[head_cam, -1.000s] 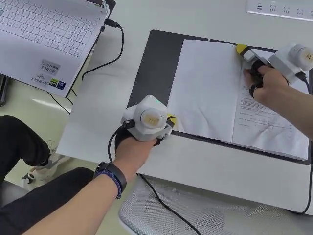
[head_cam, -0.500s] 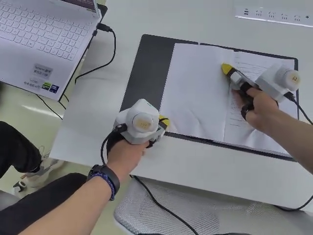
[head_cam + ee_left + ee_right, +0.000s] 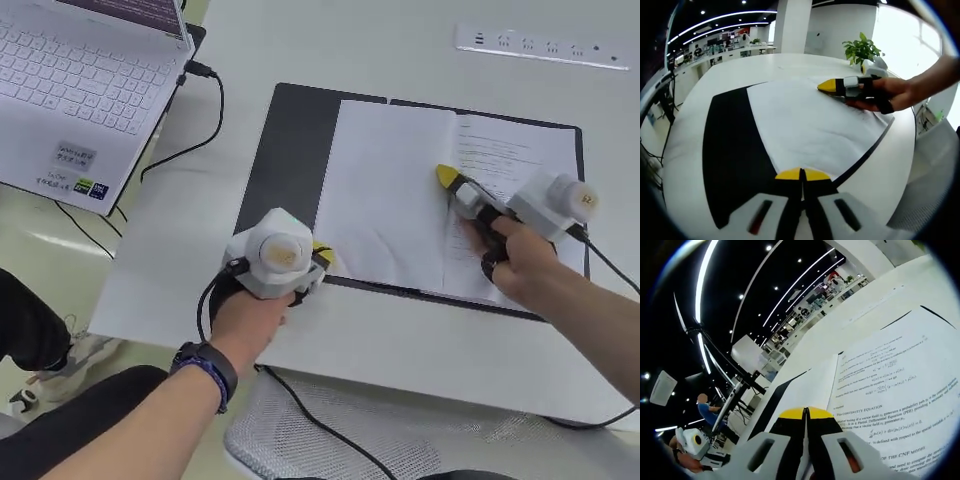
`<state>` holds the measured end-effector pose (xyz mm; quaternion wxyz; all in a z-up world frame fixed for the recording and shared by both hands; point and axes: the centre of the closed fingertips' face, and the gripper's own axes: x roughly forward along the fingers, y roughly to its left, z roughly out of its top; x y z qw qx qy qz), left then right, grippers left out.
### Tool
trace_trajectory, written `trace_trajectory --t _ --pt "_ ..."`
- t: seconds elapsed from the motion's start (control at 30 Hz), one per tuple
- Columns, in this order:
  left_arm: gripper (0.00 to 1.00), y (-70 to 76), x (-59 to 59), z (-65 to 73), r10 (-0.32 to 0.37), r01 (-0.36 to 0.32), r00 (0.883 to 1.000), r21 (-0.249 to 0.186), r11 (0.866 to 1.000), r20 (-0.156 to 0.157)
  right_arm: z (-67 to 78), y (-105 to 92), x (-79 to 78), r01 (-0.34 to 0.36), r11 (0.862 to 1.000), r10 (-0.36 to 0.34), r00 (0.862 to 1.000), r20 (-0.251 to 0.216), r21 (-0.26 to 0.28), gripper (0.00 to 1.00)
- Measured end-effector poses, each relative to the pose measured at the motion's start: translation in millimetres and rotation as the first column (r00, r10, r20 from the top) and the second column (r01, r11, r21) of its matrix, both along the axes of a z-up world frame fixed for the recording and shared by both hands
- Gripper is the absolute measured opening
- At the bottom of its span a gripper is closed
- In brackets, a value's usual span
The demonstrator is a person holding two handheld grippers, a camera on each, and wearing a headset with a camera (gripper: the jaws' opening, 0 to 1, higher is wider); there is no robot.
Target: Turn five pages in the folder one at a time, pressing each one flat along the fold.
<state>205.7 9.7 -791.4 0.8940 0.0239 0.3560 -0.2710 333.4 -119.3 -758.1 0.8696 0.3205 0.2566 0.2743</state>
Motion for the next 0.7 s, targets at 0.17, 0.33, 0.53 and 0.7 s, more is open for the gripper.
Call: trace_trajectory --t 0.17,0.33,0.53,0.7 --pt "0.00 -0.3 -0.2 0.1 0.000 0.000 1.000 -0.004 1.000 0.000 1.4 -1.4 -10.4 -0.004 1.000 0.004 1.000 -0.002 0.005 0.00" --pt "0.00 -0.3 -0.4 0.3 0.006 -0.006 1.000 -0.008 1.000 -0.004 0.1 0.2 -29.3 -0.034 0.999 0.034 0.999 -0.003 0.006 0.00" --pt "0.00 -0.2 -0.5 0.6 0.012 -0.012 1.000 -0.010 1.000 -0.007 -0.3 1.6 -43.3 -0.059 0.998 0.059 0.998 -0.005 0.009 0.00" --pt "0.00 -0.3 0.0 0.6 0.010 -0.010 1.000 -0.010 1.000 -0.010 -0.6 1.3 -54.4 -0.070 0.997 0.070 0.997 -0.011 0.019 0.00"
